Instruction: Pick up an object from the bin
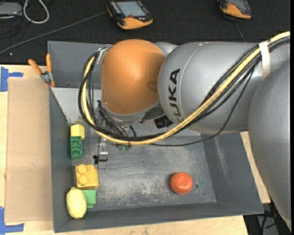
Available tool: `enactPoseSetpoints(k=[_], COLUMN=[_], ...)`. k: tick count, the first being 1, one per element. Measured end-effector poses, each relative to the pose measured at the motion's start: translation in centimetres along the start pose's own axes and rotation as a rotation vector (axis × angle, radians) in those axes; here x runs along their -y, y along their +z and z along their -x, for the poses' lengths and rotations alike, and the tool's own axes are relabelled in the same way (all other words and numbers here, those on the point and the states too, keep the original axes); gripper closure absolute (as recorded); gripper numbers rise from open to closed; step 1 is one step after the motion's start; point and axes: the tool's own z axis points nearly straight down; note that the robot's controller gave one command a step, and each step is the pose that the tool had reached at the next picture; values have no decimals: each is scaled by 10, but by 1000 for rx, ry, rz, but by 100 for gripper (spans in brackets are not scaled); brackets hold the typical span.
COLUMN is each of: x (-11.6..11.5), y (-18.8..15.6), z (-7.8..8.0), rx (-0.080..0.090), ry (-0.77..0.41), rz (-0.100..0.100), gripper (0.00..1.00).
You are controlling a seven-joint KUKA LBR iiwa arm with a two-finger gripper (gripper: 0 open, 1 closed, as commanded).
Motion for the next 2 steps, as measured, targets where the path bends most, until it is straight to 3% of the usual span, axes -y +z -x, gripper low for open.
enactPoseSetpoints(k=[1, 2], x=[2, -6], y=[-5, 97], z=[2, -16], rx=[8, 8], ry=[6, -56], rz=[2, 2], gripper=[0, 0])
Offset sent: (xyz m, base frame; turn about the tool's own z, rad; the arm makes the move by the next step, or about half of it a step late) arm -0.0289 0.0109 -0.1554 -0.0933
